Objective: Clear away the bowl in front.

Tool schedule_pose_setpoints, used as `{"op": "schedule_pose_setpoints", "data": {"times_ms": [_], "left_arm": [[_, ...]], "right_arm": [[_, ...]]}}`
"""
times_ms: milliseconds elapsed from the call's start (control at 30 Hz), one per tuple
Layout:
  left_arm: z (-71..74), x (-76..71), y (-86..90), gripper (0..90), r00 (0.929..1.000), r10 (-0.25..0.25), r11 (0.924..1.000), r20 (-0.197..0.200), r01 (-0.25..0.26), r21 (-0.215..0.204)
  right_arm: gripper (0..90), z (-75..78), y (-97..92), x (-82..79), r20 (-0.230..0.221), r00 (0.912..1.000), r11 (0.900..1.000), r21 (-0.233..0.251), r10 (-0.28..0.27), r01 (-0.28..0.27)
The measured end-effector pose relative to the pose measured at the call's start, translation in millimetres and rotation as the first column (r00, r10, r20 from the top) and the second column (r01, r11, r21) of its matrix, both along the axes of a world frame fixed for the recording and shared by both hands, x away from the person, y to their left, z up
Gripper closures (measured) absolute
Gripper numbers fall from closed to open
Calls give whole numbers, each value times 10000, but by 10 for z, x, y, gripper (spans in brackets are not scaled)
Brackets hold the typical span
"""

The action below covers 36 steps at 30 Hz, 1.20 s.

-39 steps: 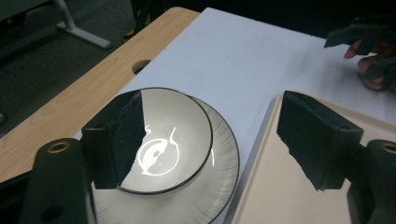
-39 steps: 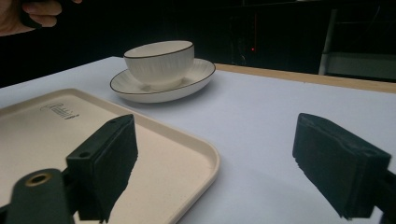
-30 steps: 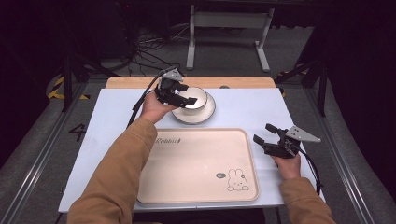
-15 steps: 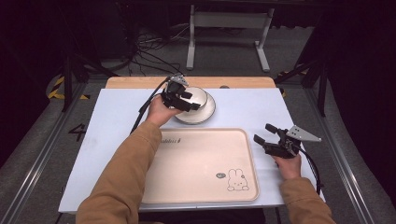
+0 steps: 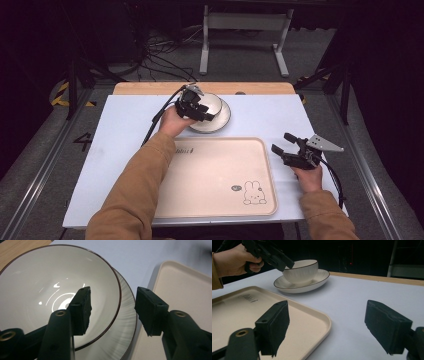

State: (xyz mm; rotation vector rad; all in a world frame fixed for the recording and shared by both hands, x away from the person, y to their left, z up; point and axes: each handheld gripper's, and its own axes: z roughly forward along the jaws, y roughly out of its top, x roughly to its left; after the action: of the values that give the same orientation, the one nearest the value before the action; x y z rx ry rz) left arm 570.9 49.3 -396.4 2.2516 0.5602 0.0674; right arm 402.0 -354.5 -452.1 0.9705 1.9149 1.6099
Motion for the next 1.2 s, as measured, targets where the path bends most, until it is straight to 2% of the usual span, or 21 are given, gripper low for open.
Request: {"op": "schedule_pose_setpoints", "data": {"times_ms": [67,433,500,733,1200], "left_arm": [[-16,-9,-24,505,9990,-158,9985,422,136,529],[-85,-18,-138,586,9981,-413,9909,465,349,1299],[-97,-15,-144,588,9986,-327,9914,421,271,1283],[-122,-3,-164,611,9983,-318,9847,494,229,1726],[-149,-7,-225,736,9973,-380,9797,626,249,1988]], "right_arm": [[203,0,-1,0,-17,10000,10000,13,-2,2],[199,-2,-8,2,-95,10000,9999,104,-11,12],[198,-3,-10,3,-106,9999,9999,122,-16,17],[196,-4,-10,4,-125,9999,9999,127,-14,16],[195,-6,-9,4,-144,9999,10000,92,-25,26]]}}
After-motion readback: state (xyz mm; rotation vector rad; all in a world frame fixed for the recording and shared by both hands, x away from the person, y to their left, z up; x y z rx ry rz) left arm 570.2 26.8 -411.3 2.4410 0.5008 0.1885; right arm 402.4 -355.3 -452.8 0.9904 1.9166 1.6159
